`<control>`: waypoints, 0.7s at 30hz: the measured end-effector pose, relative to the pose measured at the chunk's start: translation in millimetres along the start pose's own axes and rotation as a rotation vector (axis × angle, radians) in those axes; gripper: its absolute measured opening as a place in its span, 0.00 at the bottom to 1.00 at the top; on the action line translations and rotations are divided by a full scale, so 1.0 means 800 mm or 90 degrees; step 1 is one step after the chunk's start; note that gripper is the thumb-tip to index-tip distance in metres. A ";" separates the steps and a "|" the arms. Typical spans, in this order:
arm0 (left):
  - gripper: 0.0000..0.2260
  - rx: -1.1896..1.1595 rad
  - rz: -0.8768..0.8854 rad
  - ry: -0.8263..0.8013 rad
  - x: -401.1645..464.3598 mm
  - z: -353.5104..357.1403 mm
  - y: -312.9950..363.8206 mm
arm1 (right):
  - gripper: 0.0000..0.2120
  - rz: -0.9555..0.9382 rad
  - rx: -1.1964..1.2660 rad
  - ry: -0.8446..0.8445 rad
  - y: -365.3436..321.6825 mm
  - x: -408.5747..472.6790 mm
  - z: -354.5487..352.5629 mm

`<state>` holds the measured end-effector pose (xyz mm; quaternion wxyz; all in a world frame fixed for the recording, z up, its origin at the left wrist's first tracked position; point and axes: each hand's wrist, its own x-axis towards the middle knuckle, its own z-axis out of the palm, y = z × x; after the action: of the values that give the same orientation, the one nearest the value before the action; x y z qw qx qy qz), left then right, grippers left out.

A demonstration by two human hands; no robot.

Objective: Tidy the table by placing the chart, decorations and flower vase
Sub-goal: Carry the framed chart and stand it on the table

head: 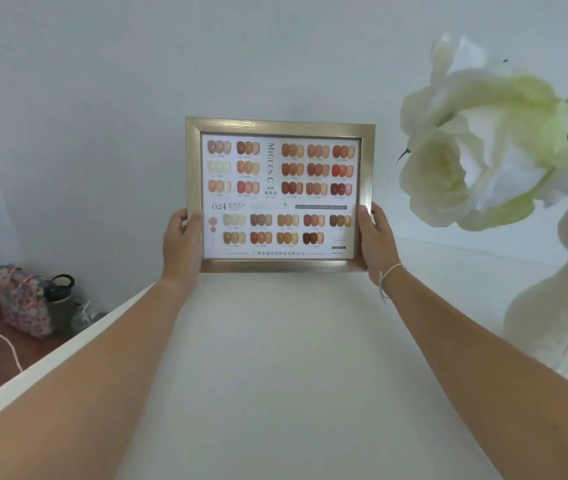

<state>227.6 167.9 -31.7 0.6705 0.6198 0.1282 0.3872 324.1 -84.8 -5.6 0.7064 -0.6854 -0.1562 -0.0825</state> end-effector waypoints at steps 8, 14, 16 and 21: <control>0.08 -0.004 -0.004 -0.038 0.018 0.064 -0.024 | 0.18 0.022 -0.007 0.050 0.016 0.018 -0.040; 0.06 -0.004 0.002 -0.056 0.029 0.088 -0.035 | 0.11 0.013 -0.012 0.070 0.020 0.028 -0.052; 0.05 -0.004 -0.004 -0.063 0.032 0.090 -0.040 | 0.08 0.002 -0.011 0.073 0.024 0.031 -0.053; 0.03 -0.003 -0.023 -0.082 0.035 0.089 -0.044 | 0.08 -0.001 -0.007 0.062 0.035 0.038 -0.058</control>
<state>305.1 137.5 -41.5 0.6858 0.6395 0.0951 0.3342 367.0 -126.7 -22.1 0.7091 -0.6846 -0.1218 -0.1170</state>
